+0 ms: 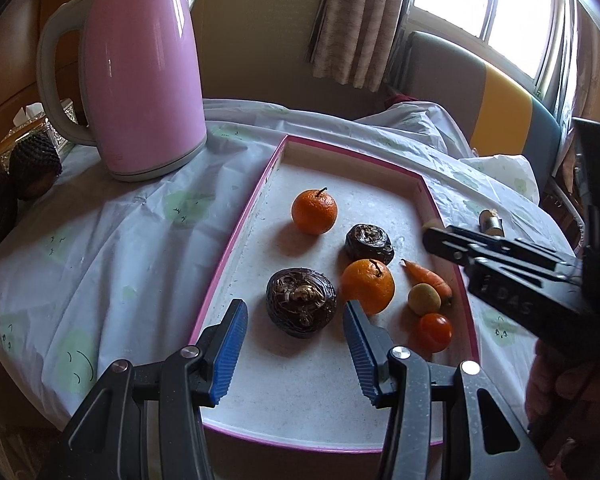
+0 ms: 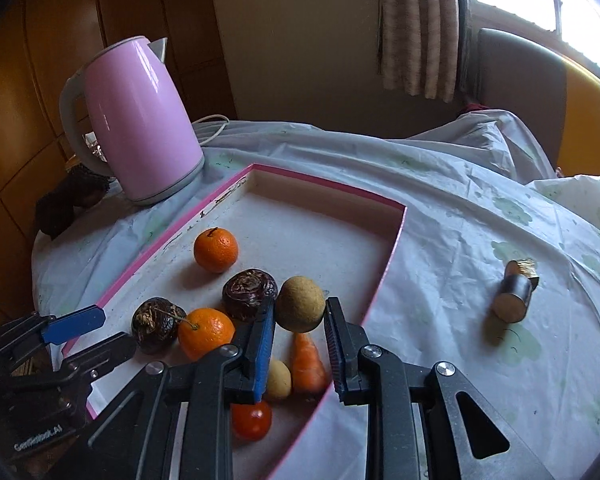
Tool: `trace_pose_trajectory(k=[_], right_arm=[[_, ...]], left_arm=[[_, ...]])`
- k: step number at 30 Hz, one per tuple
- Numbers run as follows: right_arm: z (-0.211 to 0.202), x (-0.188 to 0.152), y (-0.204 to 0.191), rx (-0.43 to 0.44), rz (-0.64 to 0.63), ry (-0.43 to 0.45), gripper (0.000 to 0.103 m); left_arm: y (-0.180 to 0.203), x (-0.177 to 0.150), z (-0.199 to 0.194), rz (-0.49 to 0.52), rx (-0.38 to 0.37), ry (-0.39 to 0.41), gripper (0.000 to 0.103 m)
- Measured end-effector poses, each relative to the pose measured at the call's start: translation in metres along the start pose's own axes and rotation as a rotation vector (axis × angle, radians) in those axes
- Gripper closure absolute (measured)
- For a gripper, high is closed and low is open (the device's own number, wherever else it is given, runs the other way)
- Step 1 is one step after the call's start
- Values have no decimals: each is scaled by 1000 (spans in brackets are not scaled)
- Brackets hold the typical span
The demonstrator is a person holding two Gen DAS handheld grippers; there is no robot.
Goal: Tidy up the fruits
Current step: 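Lower the second yellow fruit into the tray and open the right tool, then grasp the dark wooden cylinder with the left tool while the right tool approaches the gold cube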
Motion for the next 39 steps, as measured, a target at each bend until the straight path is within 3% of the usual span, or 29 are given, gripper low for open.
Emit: trace_pose_trajectory(k=[5, 13, 15, 19, 26, 39], right_arm=[[5, -9, -3, 6, 14, -14, 66], [-19, -19, 19, -11, 86, 25, 64], [-29, -18, 26, -27, 98, 52, 51], [-41, -18, 47, -81, 133, 90, 41], [-50, -39, 90, -160, 229, 73, 25], [-70, -79, 161, -269, 369, 55, 20]], left_arm=[[3, 0, -1, 6, -6, 2, 53], [13, 0, -3, 32, -13, 6, 53], [17, 0, -5, 41, -15, 7, 53], [26, -1, -6, 65, -21, 5, 53], [42, -3, -8, 105, -30, 7, 53], [76, -4, -1, 179, -59, -14, 53]])
Point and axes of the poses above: each gripper's, at about its wrist camera, not at the fingertips, and z roughly the way its jaws point, y to its right, x to its top, the point moved 10 cm from there along z, roughly the way its jaws point, and after that the axes turned 1 degree about -y, right-handed, at the moved point
